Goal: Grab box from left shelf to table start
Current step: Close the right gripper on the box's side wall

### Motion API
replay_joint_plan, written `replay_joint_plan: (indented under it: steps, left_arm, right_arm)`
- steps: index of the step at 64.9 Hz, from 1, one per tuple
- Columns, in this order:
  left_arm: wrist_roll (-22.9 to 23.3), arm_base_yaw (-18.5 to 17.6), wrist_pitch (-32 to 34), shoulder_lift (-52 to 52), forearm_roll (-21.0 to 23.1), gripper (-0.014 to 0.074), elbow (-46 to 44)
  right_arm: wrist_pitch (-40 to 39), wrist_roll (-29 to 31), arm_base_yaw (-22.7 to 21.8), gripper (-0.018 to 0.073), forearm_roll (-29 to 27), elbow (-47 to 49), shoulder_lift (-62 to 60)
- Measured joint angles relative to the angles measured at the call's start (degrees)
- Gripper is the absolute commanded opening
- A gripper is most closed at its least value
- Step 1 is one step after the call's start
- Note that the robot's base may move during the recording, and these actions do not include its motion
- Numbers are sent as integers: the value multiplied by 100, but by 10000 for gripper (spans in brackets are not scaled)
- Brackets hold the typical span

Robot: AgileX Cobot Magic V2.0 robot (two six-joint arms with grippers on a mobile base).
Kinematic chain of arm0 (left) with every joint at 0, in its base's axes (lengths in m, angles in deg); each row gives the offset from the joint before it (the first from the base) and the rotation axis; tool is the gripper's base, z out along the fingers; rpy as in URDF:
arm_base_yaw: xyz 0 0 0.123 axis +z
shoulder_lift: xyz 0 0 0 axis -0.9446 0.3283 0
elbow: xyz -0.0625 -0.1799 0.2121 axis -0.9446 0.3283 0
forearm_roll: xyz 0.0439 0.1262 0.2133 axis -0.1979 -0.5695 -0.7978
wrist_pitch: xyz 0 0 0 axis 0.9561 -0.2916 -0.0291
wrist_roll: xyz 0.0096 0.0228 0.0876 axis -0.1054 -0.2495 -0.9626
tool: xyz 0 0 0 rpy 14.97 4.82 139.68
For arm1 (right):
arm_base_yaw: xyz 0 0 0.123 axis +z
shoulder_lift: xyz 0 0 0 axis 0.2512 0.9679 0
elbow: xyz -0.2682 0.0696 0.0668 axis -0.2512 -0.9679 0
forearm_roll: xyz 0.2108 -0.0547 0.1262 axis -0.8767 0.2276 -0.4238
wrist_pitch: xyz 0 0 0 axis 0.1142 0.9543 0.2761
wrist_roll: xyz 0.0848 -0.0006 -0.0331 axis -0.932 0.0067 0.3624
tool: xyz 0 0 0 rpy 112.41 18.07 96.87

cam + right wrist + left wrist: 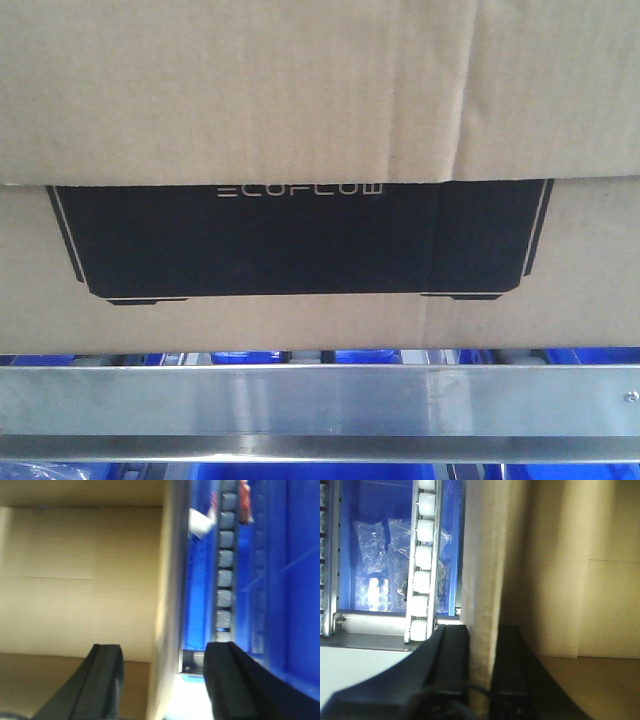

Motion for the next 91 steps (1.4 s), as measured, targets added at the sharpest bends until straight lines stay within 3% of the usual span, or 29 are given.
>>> replay_joint_plan:
  steps: [54,91]
  left_arm:
    - [0,0,0,0,0,-102,0]
    - [0,0,0,0,0,-102,0]
  right_arm:
    - [255,-101,0,469,-19,691,1609]
    - [255,-202,0,469,69,704,1720]
